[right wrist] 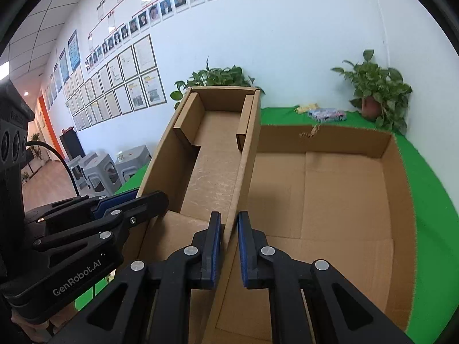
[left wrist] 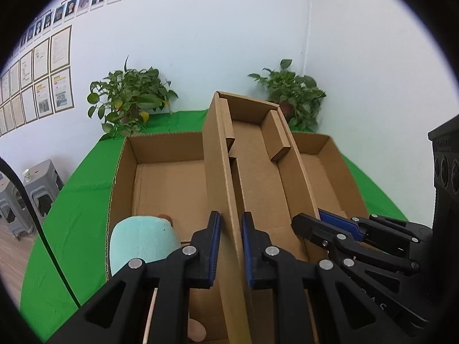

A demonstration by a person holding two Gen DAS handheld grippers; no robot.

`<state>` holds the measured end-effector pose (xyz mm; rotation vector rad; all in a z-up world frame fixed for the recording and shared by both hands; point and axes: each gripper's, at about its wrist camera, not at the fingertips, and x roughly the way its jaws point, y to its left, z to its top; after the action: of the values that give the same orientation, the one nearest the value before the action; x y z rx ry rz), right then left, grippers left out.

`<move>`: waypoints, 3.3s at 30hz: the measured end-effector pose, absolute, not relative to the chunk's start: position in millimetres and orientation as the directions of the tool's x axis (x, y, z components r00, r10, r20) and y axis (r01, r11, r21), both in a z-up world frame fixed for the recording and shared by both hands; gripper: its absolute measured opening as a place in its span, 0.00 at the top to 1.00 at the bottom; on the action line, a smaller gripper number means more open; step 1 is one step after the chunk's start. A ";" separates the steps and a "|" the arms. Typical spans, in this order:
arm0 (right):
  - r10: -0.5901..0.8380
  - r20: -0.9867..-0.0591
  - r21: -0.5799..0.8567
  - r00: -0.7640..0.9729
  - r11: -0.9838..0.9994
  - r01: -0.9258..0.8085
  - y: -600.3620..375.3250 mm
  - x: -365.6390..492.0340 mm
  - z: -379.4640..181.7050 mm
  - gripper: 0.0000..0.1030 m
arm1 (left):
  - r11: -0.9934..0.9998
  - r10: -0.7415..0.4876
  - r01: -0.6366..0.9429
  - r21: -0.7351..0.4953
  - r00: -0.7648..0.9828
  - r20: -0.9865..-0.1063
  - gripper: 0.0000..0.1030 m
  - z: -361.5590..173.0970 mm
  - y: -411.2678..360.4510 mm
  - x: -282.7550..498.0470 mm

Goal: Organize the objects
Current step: 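Lift the cardboard insert and carry it over the box, then lower the insert into the box beside the plush toy and release, then move the right tool toward the white hair dryer on the table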

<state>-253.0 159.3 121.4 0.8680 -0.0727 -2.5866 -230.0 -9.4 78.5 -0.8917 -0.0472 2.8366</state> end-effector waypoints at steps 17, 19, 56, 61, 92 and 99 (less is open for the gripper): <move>-0.405 -0.665 0.257 -0.627 -0.913 0.318 140.8 -331.3 4.0 0.91 | -0.994 0.035 -0.097 0.049 -0.711 -0.702 0.89 -4.2 -7.8 -265.6; -0.400 -0.670 0.253 -0.625 -0.915 0.314 135.3 -334.4 -1.4 0.92 | -0.994 0.041 -0.099 0.042 -0.713 -0.700 0.87 -3.2 -10.3 -264.7; -0.254 -0.514 0.031 -0.819 -0.960 0.277 143.5 -225.0 44.5 0.02 | -1.000 0.015 -0.021 0.015 -0.943 -0.331 0.22 53.7 -23.8 -118.5; -0.154 -0.536 -0.010 -0.830 -0.982 0.189 177.8 -175.9 28.8 0.01 | -0.998 0.040 -0.056 0.036 -0.938 -0.345 0.21 53.8 -1.8 -106.8; -0.140 -0.519 0.008 -0.843 -0.987 0.159 219.8 -73.5 18.3 0.04 | -0.984 0.173 -0.171 -0.048 -0.860 -0.480 0.01 23.0 35.5 -66.5; -0.152 -0.519 0.016 -0.841 -0.986 0.168 225.0 -70.3 18.6 0.04 | -0.977 0.214 -0.195 -0.090 -0.845 -0.491 0.01 23.1 32.6 -65.9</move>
<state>-70.3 225.0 18.6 0.8029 0.0452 -2.8635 -65.9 32.6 23.1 -0.7587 -0.0544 2.8280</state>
